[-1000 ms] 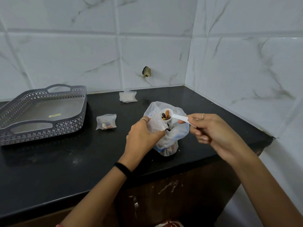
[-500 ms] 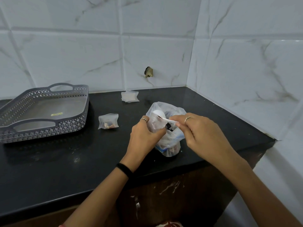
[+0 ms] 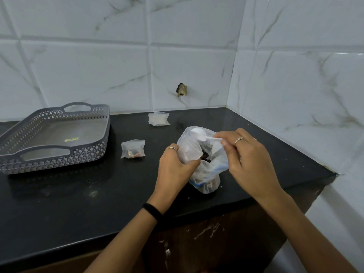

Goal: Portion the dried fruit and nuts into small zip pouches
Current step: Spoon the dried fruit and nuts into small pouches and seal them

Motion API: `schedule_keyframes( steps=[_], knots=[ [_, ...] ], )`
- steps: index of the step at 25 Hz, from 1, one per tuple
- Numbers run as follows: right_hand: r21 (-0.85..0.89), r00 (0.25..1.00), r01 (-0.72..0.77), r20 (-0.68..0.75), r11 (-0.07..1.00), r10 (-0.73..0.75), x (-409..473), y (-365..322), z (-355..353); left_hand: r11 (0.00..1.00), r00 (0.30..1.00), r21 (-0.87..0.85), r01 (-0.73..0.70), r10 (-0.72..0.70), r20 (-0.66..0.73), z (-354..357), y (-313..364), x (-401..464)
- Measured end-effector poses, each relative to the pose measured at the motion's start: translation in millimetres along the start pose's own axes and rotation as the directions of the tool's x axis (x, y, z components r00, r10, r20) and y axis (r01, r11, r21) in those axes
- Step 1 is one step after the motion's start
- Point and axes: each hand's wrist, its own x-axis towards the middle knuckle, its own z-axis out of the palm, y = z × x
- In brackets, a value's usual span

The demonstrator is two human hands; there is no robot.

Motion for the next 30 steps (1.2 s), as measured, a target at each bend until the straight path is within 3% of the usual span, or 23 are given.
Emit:
schedule_keyframes(
  steps=[2, 4, 6, 9, 15, 19, 21, 24, 30],
  knots=[
    [-0.037, 0.986, -0.169, 0.008, 0.985, 0.169, 11, 5, 2, 0.999, 0.999, 0.037, -0.001, 0.002, -0.032, 0, -1, -2],
    [-0.172, 0.946, -0.267, 0.143, 0.948, 0.292, 21, 13, 7, 0.998, 0.999, 0.031, 0.048, -0.047, -0.019, -2, -3, -4],
    [-0.249, 0.902, -0.25, 0.292, 0.936, 0.319, 23, 16, 16, 0.994, 0.994, 0.007, 0.113, -0.113, 0.01, -3, -6, -5],
    [-0.322, 0.879, -0.19, 0.364, 0.927, 0.307, 18, 17, 28, 0.98, 0.979, -0.021, 0.2, -0.199, 0.043, -2, -8, -5],
    [-0.24, 0.813, -0.29, 0.449, 0.927, 0.371, 21, 17, 29, 0.911, 0.92, -0.143, 0.386, -0.37, 0.127, -1, -6, -6],
    [-0.117, 0.744, -0.407, 0.533, 0.906, 0.403, 31, 17, 24, 0.873, 0.912, -0.264, 0.411, -0.394, 0.115, 5, -6, -6],
    [0.03, 0.663, -0.603, 0.574, 0.797, 0.48, 34, 22, 25, 0.827, 0.903, -0.366, 0.427, -0.415, 0.116, 12, -6, -4],
    [0.236, 0.535, -0.824, 0.622, 0.516, 0.571, 26, 32, 23, 0.787, 0.905, -0.465, 0.406, -0.417, 0.083, 21, -3, 0],
    [0.414, 0.362, -0.908, 0.701, 0.063, 0.614, 5, 43, 27, 0.735, 0.913, -0.557, 0.387, -0.391, 0.119, 34, 22, 0]
  ],
)
